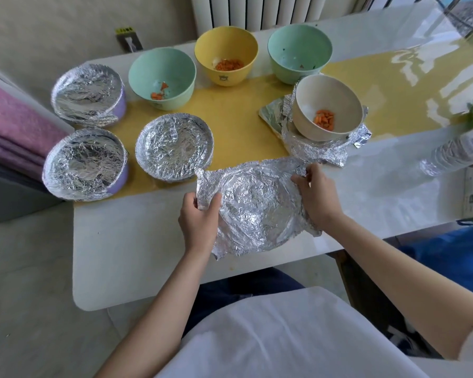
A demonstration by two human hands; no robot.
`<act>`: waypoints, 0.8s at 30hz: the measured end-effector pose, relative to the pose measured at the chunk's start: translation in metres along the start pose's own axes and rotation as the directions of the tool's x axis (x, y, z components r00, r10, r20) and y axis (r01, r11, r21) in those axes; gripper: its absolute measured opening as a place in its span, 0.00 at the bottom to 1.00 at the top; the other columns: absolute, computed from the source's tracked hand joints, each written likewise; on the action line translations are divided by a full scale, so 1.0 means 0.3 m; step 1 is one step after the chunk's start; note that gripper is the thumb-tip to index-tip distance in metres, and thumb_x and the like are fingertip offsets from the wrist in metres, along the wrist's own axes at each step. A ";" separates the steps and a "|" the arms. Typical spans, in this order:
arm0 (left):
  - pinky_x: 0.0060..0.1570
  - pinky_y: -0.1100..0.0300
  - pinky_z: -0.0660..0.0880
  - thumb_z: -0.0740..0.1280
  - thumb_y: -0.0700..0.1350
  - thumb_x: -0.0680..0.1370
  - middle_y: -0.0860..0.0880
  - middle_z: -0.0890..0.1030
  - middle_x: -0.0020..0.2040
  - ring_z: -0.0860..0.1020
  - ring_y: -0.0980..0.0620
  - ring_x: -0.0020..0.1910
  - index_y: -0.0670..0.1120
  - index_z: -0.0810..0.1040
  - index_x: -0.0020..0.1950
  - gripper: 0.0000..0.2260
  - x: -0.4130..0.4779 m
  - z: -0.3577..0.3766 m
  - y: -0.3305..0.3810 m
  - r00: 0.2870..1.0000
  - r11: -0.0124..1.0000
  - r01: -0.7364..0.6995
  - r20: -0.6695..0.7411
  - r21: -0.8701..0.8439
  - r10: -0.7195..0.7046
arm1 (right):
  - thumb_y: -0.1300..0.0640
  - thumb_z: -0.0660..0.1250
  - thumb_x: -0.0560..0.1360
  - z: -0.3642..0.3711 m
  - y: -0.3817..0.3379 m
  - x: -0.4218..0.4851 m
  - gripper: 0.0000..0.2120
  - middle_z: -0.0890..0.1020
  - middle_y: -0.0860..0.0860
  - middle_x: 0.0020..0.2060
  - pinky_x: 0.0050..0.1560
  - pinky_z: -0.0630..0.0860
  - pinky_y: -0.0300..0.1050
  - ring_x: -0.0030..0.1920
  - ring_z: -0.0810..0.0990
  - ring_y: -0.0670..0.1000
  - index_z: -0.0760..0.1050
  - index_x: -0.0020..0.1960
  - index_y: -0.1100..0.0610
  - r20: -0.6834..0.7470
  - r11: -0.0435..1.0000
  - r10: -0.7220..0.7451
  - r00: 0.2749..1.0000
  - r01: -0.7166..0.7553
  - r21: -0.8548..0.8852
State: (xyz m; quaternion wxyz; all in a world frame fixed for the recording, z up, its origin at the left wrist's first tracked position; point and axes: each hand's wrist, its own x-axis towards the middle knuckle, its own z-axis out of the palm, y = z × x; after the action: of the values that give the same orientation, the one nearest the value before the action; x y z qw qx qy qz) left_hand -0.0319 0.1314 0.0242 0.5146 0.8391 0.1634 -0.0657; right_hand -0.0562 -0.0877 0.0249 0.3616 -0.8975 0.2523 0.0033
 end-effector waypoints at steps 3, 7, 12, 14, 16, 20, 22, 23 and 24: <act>0.35 0.62 0.68 0.73 0.51 0.71 0.48 0.73 0.41 0.71 0.51 0.38 0.41 0.72 0.50 0.18 -0.017 0.000 0.004 0.983 0.982 0.149 0.127 -0.119 -0.133 | 0.54 0.60 0.80 -0.002 0.004 0.000 0.14 0.74 0.58 0.41 0.39 0.63 0.48 0.42 0.72 0.58 0.66 0.57 0.64 -0.028 0.999 0.027 0.999 -0.026 0.030; 0.51 0.62 0.66 0.76 0.44 0.68 0.50 0.72 0.58 0.70 0.53 0.56 0.42 0.68 0.64 0.29 -0.026 -0.008 -0.008 0.972 0.988 0.135 0.202 -0.069 -0.119 | 0.54 0.60 0.80 -0.004 0.016 -0.005 0.13 0.73 0.57 0.38 0.38 0.63 0.48 0.41 0.71 0.57 0.66 0.58 0.64 -0.025 0.998 0.031 0.999 -0.029 0.053; 0.35 0.64 0.61 0.75 0.46 0.69 0.50 0.72 0.42 0.70 0.49 0.41 0.40 0.70 0.53 0.20 -0.041 -0.015 -0.024 0.995 0.993 -0.021 0.098 0.115 0.010 | 0.55 0.59 0.80 0.006 0.022 -0.022 0.14 0.73 0.56 0.37 0.38 0.63 0.48 0.39 0.70 0.55 0.65 0.59 0.64 -0.028 0.998 0.010 1.000 -0.008 0.065; 0.29 0.62 0.60 0.71 0.50 0.73 0.52 0.67 0.34 0.65 0.52 0.32 0.42 0.68 0.45 0.16 -0.047 -0.015 -0.016 0.997 0.993 -0.036 0.067 0.115 0.028 | 0.55 0.59 0.80 0.006 0.028 -0.027 0.13 0.72 0.55 0.35 0.37 0.62 0.48 0.38 0.70 0.55 0.65 0.59 0.64 -0.033 0.998 -0.006 0.999 0.008 0.059; 0.27 0.62 0.59 0.67 0.53 0.75 0.51 0.63 0.31 0.62 0.52 0.29 0.44 0.64 0.40 0.17 -0.036 -0.011 -0.011 0.998 0.990 -0.043 0.043 0.138 0.037 | 0.54 0.58 0.81 0.004 0.042 -0.033 0.12 0.71 0.53 0.32 0.36 0.61 0.48 0.36 0.70 0.56 0.64 0.57 0.63 -0.034 0.999 -0.023 0.999 0.025 0.048; 0.27 0.57 0.55 0.63 0.49 0.79 0.50 0.63 0.28 0.60 0.50 0.27 0.45 0.59 0.34 0.18 -0.017 0.009 -0.023 0.993 0.976 -0.116 0.021 0.185 0.114 | 0.53 0.54 0.82 0.005 0.064 -0.050 0.12 0.72 0.55 0.31 0.34 0.60 0.49 0.35 0.70 0.58 0.65 0.52 0.63 -0.041 0.999 -0.043 0.998 0.044 0.032; 0.30 0.53 0.54 0.61 0.46 0.80 0.50 0.65 0.27 0.62 0.49 0.27 0.44 0.61 0.36 0.16 -0.014 0.021 -0.031 0.991 0.973 -0.135 0.003 0.189 0.137 | 0.52 0.52 0.82 0.006 0.064 -0.050 0.13 0.73 0.57 0.33 0.34 0.60 0.49 0.35 0.70 0.58 0.65 0.51 0.63 -0.045 0.999 -0.021 0.999 0.023 0.033; 0.31 0.53 0.54 0.60 0.46 0.80 0.50 0.68 0.29 0.64 0.47 0.29 0.43 0.63 0.38 0.14 -0.012 0.026 -0.033 0.988 0.969 -0.148 -0.001 0.200 0.151 | 0.52 0.51 0.82 0.008 0.063 -0.048 0.13 0.73 0.58 0.33 0.35 0.60 0.49 0.35 0.70 0.58 0.65 0.51 0.62 -0.047 0.999 -0.003 0.999 0.005 0.045; 0.32 0.53 0.55 0.59 0.45 0.81 0.49 0.73 0.32 0.67 0.45 0.31 0.42 0.64 0.40 0.12 -0.010 0.030 -0.033 0.986 0.963 -0.165 -0.001 0.213 0.169 | 0.52 0.51 0.82 0.011 0.062 -0.046 0.13 0.73 0.58 0.33 0.35 0.60 0.50 0.36 0.70 0.58 0.65 0.51 0.62 -0.051 0.998 0.014 0.999 -0.011 0.056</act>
State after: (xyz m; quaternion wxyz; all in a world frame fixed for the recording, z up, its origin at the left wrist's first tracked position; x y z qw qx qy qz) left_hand -0.0375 0.1269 0.0124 0.4242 0.9007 0.0891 -0.0310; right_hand -0.0761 -0.0908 0.0130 0.3800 -0.8853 0.2669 -0.0245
